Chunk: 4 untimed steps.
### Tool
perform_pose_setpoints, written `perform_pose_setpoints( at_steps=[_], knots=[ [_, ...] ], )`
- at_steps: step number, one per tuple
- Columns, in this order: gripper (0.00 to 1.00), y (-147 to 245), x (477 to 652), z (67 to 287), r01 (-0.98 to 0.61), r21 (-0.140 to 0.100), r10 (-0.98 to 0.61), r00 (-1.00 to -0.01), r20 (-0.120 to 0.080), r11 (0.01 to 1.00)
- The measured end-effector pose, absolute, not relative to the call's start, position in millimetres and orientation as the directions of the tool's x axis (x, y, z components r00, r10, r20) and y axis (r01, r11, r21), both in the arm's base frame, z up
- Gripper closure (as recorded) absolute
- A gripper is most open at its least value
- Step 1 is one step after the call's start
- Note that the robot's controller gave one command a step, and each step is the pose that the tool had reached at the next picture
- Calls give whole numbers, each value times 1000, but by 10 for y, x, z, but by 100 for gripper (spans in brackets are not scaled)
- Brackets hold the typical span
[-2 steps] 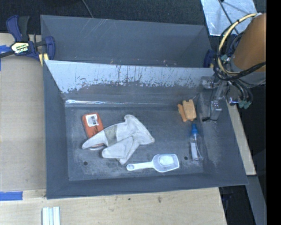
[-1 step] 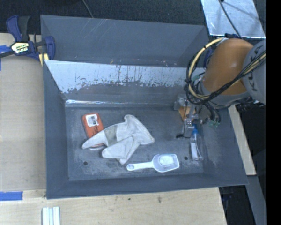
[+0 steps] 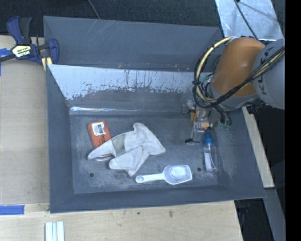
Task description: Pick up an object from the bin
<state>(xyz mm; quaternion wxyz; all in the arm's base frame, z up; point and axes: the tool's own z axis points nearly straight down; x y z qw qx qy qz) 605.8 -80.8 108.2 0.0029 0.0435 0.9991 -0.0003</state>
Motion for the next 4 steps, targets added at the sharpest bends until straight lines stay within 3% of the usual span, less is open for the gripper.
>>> perform_pose_setpoints(
  at_steps=[1, 2, 3, 4],
  knots=[
    [0, -406, 5948, 1139, 114, -1, 114, -993, -1, 993],
    [0, -6, 6084, 948, 104, 2, 104, -994, -11, 995],
    [0, 202, 5955, 791, 145, 1, 145, -989, 0, 989],
    [0, 626, 5871, 1021, 114, 0, 114, -993, -3, 993]
  ],
)
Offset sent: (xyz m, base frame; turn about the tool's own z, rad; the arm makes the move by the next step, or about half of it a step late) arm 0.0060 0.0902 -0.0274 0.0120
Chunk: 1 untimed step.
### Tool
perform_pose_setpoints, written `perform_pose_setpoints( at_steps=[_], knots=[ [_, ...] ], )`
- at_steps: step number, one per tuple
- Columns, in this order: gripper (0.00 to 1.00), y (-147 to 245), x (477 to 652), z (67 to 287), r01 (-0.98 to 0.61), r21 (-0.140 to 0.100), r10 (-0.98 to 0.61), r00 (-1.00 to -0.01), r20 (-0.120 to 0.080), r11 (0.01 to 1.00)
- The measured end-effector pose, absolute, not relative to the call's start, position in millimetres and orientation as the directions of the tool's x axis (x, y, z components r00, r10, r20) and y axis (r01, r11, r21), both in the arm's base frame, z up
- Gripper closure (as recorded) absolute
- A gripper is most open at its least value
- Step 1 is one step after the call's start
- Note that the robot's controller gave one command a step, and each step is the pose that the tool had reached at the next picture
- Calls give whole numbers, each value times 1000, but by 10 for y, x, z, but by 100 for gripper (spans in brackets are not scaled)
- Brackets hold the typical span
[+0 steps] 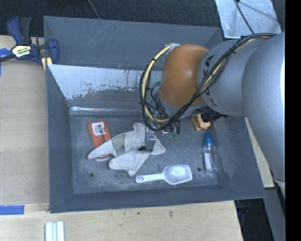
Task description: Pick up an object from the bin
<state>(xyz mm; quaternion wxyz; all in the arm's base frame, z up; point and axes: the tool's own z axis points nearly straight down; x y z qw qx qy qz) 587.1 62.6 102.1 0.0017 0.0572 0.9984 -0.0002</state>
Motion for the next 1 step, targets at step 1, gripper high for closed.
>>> perform_pose_setpoints(
  at_steps=[1],
  knots=[
    [100, 632, 5691, 775, 69, 0, 69, -998, -8, 998]
  ],
)
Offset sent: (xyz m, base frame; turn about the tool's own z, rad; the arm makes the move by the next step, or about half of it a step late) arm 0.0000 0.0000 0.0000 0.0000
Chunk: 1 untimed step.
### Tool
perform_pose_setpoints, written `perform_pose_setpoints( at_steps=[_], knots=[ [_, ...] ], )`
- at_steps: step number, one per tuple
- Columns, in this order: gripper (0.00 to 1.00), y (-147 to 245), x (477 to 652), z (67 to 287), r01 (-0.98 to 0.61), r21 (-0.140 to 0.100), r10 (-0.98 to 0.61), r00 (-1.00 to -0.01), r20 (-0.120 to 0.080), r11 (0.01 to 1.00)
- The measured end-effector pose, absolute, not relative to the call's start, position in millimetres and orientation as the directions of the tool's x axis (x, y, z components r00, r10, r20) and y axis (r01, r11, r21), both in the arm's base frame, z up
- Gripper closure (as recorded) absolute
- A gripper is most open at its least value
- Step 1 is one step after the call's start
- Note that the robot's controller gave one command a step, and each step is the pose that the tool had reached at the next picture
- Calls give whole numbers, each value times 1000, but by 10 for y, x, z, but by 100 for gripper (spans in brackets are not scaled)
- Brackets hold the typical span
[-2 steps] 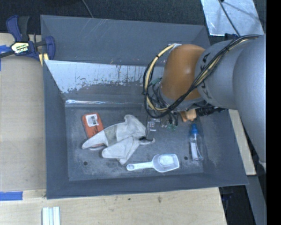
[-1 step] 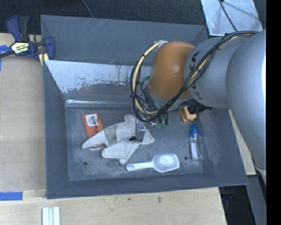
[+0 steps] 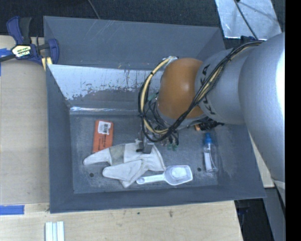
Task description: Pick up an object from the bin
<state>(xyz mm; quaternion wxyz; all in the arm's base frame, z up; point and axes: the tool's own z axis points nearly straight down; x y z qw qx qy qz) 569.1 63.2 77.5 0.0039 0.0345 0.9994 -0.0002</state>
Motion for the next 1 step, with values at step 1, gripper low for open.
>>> perform_pose_setpoints(
  at_steps=[1],
  knots=[
    [100, 632, 5691, 775, 68, 0, 68, -998, -8, 998]
  ],
)
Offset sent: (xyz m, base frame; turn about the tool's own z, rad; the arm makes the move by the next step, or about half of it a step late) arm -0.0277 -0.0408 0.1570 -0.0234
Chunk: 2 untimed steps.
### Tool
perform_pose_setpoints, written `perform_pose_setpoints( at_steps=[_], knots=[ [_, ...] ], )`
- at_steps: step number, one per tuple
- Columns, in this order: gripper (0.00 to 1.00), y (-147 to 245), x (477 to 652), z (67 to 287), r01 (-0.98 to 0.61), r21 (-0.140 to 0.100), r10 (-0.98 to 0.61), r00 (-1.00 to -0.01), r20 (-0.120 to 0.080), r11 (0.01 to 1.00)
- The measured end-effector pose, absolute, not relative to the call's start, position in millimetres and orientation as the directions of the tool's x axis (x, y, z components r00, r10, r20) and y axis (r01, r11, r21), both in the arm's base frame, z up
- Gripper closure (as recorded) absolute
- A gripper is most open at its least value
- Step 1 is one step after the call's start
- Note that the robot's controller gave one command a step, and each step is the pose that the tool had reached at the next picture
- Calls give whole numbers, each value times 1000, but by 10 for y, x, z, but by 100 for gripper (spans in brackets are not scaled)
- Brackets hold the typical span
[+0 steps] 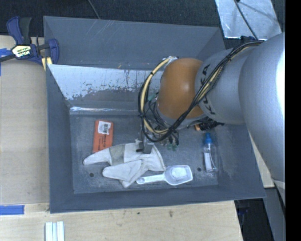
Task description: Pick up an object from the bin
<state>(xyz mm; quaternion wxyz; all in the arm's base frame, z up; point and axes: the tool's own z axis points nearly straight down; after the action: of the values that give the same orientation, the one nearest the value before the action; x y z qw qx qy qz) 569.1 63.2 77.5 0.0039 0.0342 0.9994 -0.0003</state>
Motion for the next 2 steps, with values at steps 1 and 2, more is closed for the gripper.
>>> perform_pose_setpoints(
  at_steps=[1, 2],
  knots=[
    [100, 213, 5430, 2364, 46, 0, 46, -999, -7, 999],
    [0, 220, 5423, 2349, 45, 0, 45, -999, -3, 999]
  ],
)
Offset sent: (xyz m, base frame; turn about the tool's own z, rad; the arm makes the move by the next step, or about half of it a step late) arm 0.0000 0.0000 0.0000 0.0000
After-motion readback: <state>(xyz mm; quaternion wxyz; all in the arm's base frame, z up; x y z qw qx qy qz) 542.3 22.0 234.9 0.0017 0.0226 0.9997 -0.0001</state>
